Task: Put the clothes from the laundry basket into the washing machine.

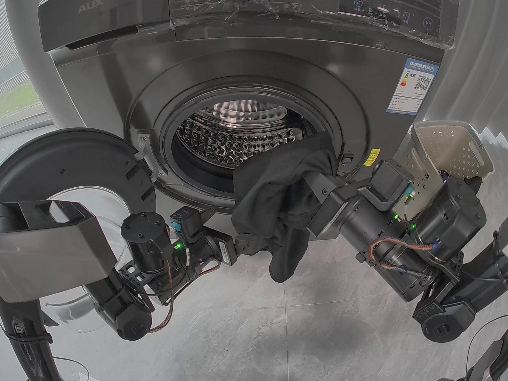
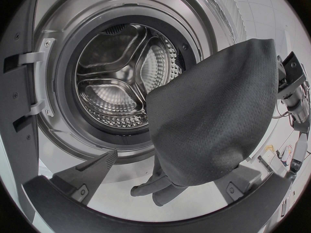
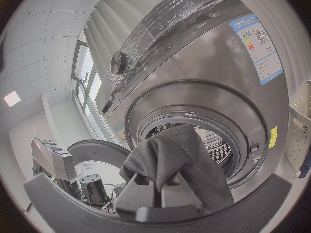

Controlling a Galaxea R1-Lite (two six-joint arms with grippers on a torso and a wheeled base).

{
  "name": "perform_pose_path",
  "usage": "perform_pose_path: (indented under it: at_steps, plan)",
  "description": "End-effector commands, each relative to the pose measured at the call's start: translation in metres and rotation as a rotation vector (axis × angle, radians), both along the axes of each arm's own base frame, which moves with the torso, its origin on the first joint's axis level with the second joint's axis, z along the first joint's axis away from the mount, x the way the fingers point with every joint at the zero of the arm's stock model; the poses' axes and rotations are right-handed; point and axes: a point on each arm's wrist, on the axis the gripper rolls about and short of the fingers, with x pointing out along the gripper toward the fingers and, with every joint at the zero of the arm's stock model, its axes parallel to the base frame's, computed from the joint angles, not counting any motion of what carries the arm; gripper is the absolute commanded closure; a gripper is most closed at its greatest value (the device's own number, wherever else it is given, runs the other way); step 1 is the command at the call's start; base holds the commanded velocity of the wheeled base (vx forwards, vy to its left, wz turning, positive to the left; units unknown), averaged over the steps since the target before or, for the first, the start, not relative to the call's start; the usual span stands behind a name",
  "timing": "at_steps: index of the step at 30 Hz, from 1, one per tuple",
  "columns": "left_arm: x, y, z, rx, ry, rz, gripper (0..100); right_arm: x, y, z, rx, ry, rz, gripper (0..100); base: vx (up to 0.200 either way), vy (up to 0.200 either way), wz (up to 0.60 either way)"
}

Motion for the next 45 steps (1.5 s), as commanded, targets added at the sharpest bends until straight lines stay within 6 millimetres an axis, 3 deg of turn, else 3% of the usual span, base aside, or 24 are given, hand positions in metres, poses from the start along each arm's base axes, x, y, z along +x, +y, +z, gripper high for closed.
perform_pose_path:
  at_steps: [1, 16, 17, 25, 30, 33, 38, 39, 43, 45]
  plan:
    - [0.004, -0.007, -0.006, 0.004, 0.006, -0.011, 0, 0.0, 0.001, -0.001, -0.003, 0.002, 0.002, 100, 0.0, 0.0, 0.0]
    - [0.007, -0.025, -0.004, -0.021, -0.022, -0.053, 0, -0.001, 0.003, -0.002, -0.003, 0.004, 0.01, 100, 0.0, 0.0, 0.0]
    - [0.007, -0.025, -0.004, -0.022, -0.023, -0.053, 100, -0.001, 0.003, -0.002, -0.003, 0.004, 0.01, 100, 0.0, 0.0, 0.0]
    - [0.007, -0.023, 0.002, -0.037, -0.037, -0.047, 100, -0.001, 0.003, -0.002, -0.004, 0.005, 0.008, 100, 0.0, 0.0, 0.0]
    - [-0.001, -0.015, 0.021, -0.064, -0.064, -0.04, 100, 0.001, 0.001, -0.002, -0.003, 0.004, -0.001, 100, 0.0, 0.0, 0.0]
    - [-0.015, -0.006, 0.033, -0.073, -0.075, -0.043, 100, 0.003, -0.001, -0.003, -0.006, 0.007, -0.01, 100, 0.0, 0.0, 0.0]
    - [-0.06, 0.023, 0.053, -0.07, -0.072, -0.069, 100, 0.015, -0.008, -0.019, -0.045, 0.046, -0.053, 100, 0.0, 0.0, 0.0]
    - [-0.068, 0.028, 0.054, -0.066, -0.07, -0.089, 100, 0.015, -0.009, -0.022, -0.054, 0.054, -0.055, 0, 0.0, 0.0, 0.0]
    - [-0.085, 0.039, 0.065, -0.077, -0.095, -0.158, 100, 0.015, -0.009, -0.026, -0.06, 0.075, -0.052, 0, 0.0, 0.0, 0.0]
    - [-0.092, 0.043, 0.074, -0.116, -0.11, -0.188, 100, 0.011, -0.013, -0.037, -0.094, 0.115, -0.049, 0, 0.0, 0.0, 0.0]
